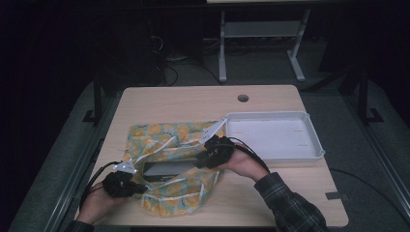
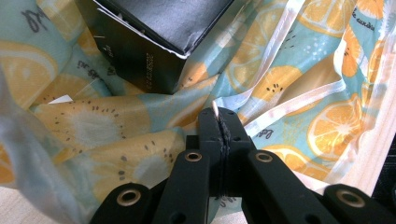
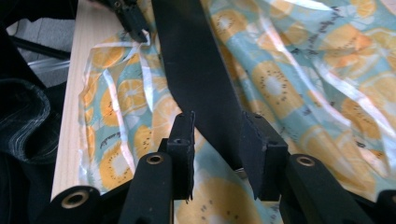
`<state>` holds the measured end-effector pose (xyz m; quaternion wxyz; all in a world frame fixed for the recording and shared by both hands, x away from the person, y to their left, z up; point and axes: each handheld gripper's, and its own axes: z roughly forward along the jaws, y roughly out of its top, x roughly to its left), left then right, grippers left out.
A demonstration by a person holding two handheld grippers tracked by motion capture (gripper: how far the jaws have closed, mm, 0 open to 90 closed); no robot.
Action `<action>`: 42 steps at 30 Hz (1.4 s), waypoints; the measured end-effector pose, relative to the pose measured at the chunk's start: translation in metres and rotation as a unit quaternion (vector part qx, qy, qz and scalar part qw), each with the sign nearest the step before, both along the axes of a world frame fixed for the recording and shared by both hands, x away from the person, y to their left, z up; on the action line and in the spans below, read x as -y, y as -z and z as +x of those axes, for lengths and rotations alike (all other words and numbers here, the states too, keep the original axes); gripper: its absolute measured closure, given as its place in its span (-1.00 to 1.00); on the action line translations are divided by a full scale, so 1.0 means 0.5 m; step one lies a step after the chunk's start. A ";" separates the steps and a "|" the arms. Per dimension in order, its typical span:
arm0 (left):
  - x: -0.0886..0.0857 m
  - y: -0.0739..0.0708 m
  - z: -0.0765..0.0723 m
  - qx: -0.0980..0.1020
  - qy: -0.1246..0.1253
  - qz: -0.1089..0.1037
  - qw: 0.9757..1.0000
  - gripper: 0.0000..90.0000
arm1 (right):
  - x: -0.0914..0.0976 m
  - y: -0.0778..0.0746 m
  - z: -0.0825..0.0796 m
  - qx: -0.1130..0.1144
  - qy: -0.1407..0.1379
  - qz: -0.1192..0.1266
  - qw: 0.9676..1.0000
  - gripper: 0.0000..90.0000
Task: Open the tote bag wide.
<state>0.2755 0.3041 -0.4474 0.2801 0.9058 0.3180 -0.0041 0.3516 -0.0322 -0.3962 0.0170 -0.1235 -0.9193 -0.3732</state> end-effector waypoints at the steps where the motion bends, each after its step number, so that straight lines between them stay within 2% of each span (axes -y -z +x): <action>1: 0.000 0.000 0.000 0.001 0.000 0.000 1.000 0.98 | -0.002 0.001 -0.002 0.002 -0.003 -0.001 1.000 0.44; 9: -0.001 0.001 0.001 0.002 0.001 -0.002 1.000 0.98 | -0.011 0.016 -0.005 0.002 -0.019 -0.020 1.000 0.45; 13: -0.001 0.001 0.000 0.002 0.000 -0.004 1.000 0.98 | -0.014 0.019 -0.008 0.005 -0.026 -0.026 0.999 0.60; 18: 0.000 0.001 0.000 0.002 0.000 -0.003 1.000 0.98 | -0.015 0.022 -0.009 0.005 -0.037 -0.034 0.999 0.91; 20: 0.000 0.001 0.000 0.002 0.000 -0.004 1.000 0.98 | -0.015 0.022 -0.010 0.006 -0.043 -0.034 0.998 0.98; 31: -0.001 0.001 0.000 0.002 0.000 -0.003 1.000 0.98 | 0.001 0.015 -0.030 0.011 -0.047 -0.032 0.998 0.99; 42: 0.003 0.001 -0.003 0.000 -0.005 -0.003 1.000 0.98 | 0.013 0.037 -0.062 0.000 -0.056 -0.051 0.997 0.99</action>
